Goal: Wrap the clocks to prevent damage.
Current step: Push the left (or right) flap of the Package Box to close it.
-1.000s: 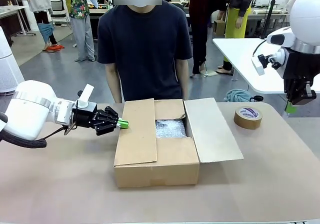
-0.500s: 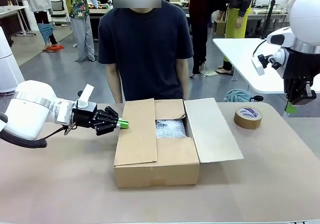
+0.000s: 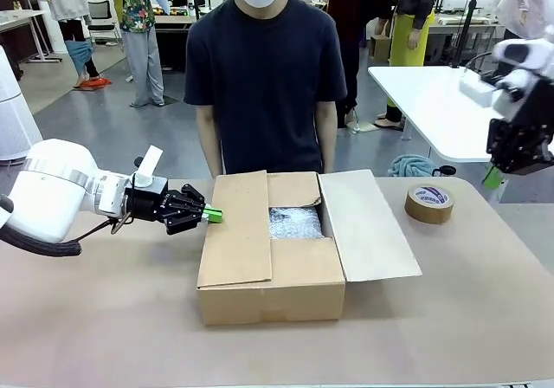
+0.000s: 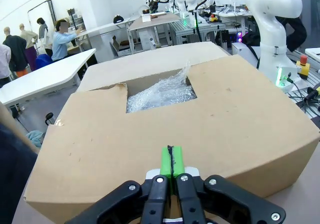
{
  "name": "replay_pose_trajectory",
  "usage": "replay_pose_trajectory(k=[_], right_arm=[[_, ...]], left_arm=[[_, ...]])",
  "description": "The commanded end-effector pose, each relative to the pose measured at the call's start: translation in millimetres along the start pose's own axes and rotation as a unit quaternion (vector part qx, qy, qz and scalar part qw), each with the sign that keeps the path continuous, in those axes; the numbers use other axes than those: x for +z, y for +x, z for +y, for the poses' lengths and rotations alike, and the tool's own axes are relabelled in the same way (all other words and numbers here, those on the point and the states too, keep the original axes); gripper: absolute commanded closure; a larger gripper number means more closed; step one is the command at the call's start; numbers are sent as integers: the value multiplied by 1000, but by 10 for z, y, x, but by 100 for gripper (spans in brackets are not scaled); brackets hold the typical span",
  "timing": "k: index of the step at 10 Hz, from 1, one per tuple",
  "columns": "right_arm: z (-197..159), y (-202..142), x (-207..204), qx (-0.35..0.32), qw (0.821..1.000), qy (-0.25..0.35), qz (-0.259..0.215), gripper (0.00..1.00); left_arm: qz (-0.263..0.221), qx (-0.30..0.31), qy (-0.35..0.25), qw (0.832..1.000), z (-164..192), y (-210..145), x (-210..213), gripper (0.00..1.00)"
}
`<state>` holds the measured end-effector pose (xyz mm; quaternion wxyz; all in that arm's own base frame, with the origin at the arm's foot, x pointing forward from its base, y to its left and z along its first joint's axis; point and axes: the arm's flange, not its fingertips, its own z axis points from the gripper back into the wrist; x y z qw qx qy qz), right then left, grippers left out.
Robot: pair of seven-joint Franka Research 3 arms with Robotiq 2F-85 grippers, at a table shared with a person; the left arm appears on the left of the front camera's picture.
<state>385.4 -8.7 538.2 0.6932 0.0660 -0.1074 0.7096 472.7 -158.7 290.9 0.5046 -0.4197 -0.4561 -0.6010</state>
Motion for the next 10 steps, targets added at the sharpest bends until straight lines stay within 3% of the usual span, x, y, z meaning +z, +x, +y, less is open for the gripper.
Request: replay_pose_trajectory(k=[1, 3, 5, 7, 8, 10], right_arm=[[-464, -498, -113, 36, 975, 59, -212, 99], [-683, -894, -506, 5, 956, 44, -290, 99], [-832, -1049, -862, -56, 937, 29, -343, 99], [-845, -1045, -1026, -115, 938, 15, -326, 99], [-720, -1112, -1045, -60, 936, 24, -345, 99], [-720, -1112, -1045, -60, 936, 24, -345, 99]], left_arm=[[3, 1, 0, 1000, -4, -33, -19, 100], [3, 1, 0, 1000, -4, -33, -19, 100], [3, 1, 0, 1000, -4, -33, -19, 100], [3, 1, 0, 1000, -4, -33, -19, 100], [3, 1, 0, 1000, -4, -33, -19, 100], [3, 1, 0, 1000, -4, -33, -19, 100]])
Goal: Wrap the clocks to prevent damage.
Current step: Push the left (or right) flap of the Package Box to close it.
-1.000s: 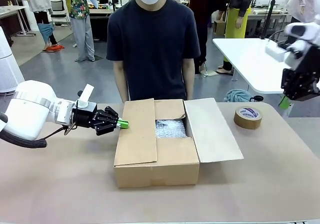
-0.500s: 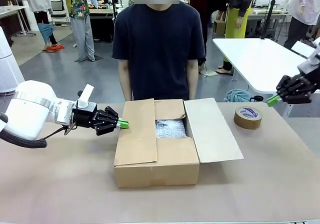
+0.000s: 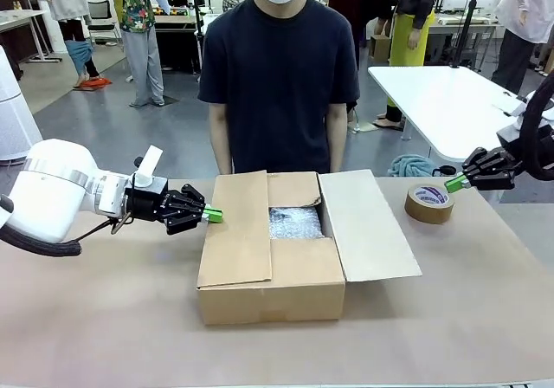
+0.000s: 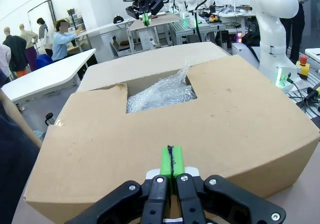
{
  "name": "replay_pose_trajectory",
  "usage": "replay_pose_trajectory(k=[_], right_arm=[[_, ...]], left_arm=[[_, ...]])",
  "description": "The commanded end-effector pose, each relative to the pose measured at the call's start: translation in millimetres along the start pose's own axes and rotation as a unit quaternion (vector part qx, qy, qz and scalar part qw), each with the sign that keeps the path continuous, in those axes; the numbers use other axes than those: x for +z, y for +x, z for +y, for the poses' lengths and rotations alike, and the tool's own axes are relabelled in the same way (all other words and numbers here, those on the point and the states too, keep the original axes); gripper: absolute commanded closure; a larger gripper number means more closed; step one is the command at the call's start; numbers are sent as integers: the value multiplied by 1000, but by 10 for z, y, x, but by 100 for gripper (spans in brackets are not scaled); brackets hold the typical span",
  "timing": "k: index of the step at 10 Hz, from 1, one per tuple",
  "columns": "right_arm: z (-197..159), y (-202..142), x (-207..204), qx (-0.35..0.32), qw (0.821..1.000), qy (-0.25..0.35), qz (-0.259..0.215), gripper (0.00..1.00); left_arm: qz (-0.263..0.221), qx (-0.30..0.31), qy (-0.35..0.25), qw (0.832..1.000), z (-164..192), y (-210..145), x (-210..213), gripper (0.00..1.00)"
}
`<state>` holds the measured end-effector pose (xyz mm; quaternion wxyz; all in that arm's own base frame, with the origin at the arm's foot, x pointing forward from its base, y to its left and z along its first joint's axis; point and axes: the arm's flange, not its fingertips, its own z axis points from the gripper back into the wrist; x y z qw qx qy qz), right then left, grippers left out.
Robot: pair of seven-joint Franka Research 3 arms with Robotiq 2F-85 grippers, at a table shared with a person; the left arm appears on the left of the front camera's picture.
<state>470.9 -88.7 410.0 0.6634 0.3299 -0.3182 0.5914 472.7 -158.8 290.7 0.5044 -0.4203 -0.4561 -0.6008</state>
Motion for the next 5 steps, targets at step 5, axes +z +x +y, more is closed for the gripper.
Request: replay_pose_trajectory(k=[5], right_arm=[[-234, -320, -216, 3, 998, 43, -42, 99]], left_arm=[[4, 0, 1, 1000, -4, -31, -18, 100]])
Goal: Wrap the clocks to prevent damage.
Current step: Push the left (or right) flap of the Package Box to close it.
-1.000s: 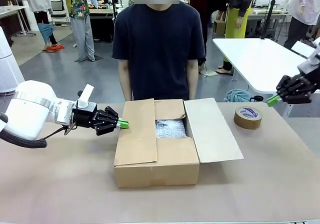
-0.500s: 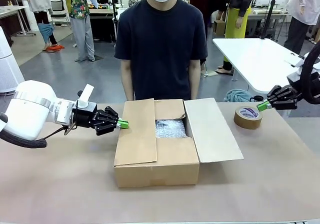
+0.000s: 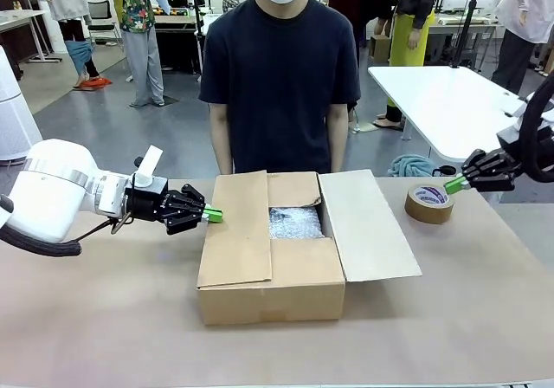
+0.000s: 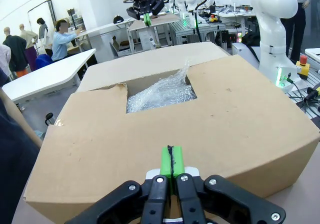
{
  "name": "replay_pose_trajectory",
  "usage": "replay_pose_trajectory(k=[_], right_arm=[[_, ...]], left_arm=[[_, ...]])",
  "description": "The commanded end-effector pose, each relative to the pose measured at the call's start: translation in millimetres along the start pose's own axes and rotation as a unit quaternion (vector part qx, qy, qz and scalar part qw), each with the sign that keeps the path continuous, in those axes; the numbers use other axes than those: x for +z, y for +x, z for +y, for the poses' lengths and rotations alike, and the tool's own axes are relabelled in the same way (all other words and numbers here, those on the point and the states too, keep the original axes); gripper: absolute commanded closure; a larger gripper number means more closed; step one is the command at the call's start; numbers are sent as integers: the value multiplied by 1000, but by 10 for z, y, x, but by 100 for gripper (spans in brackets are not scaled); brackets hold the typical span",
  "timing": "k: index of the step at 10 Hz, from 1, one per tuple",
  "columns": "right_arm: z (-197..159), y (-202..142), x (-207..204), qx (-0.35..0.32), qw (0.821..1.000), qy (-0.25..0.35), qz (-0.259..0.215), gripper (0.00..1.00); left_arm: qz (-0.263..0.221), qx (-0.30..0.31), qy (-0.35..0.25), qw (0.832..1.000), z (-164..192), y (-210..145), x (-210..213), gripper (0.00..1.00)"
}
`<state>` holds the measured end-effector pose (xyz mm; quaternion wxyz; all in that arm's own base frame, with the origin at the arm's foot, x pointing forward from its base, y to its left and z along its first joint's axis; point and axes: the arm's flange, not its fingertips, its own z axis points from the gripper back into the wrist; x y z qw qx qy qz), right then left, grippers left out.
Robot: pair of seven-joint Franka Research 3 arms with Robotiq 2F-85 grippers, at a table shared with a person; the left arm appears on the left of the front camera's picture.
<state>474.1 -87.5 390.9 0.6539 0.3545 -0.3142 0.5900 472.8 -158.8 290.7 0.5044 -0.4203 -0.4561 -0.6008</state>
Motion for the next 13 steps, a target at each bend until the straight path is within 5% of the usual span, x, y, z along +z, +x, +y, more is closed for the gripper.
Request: replay_pose_trajectory(k=[1, 7, 13], right_arm=[[-271, -315, -180, -6, 999, 31, -29, 99], [-364, -628, -839, -33, 994, 92, -48, 99], [-259, -471, -1206, 2, 987, 121, -102, 99]], left_arm=[[4, 0, 1, 1000, -4, -31, -18, 100], [4, 0, 1, 1000, -4, -31, -18, 100], [4, 0, 1, 1000, -4, -31, -18, 100]])
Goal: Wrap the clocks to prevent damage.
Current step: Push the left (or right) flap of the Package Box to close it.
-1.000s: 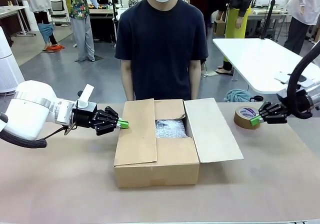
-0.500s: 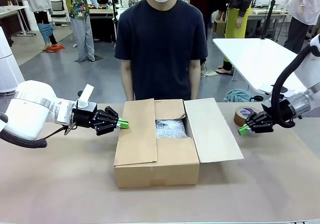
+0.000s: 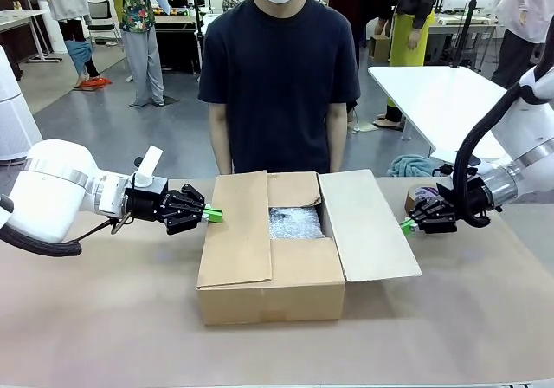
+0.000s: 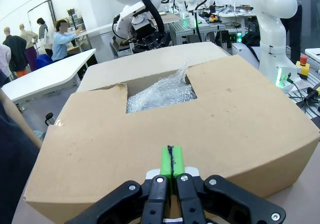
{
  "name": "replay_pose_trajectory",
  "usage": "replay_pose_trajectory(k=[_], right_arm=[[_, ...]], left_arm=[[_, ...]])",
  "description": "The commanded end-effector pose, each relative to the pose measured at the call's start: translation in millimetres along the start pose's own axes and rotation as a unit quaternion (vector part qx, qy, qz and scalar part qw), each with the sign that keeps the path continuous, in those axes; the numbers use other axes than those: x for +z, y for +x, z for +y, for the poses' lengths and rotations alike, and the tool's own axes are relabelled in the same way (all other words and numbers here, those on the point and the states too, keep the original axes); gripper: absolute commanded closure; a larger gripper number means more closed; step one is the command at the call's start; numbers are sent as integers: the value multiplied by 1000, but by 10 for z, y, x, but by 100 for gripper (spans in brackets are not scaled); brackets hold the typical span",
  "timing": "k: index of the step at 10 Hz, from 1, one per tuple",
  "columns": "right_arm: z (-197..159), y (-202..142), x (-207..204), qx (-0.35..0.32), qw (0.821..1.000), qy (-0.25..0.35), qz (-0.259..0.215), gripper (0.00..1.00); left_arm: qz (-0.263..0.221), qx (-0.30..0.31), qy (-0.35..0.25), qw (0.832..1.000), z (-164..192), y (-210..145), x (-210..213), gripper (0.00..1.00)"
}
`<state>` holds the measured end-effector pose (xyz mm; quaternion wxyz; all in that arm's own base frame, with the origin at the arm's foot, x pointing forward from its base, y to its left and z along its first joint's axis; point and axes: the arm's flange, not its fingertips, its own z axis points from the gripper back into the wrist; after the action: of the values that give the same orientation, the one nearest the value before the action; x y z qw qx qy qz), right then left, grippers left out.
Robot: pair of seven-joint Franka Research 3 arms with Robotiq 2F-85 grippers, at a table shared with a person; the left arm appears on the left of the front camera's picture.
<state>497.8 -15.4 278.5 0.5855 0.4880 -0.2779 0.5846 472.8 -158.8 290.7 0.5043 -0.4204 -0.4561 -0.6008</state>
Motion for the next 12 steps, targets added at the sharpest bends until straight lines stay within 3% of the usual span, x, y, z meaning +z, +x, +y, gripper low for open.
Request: replay_pose_trajectory(k=[1, 8, 12], right_arm=[[92, 66, -28, 31, 999, -5, -24, 99], [175, 431, -342, 29, 992, 30, -116, 99], [59, 621, -846, 31, 984, -66, -165, 99]], left_arm=[[4, 0, 1, 1000, -4, -31, -18, 100], [4, 0, 1, 1000, -4, -31, -18, 100], [4, 0, 1, 1000, -4, -31, -18, 100]])
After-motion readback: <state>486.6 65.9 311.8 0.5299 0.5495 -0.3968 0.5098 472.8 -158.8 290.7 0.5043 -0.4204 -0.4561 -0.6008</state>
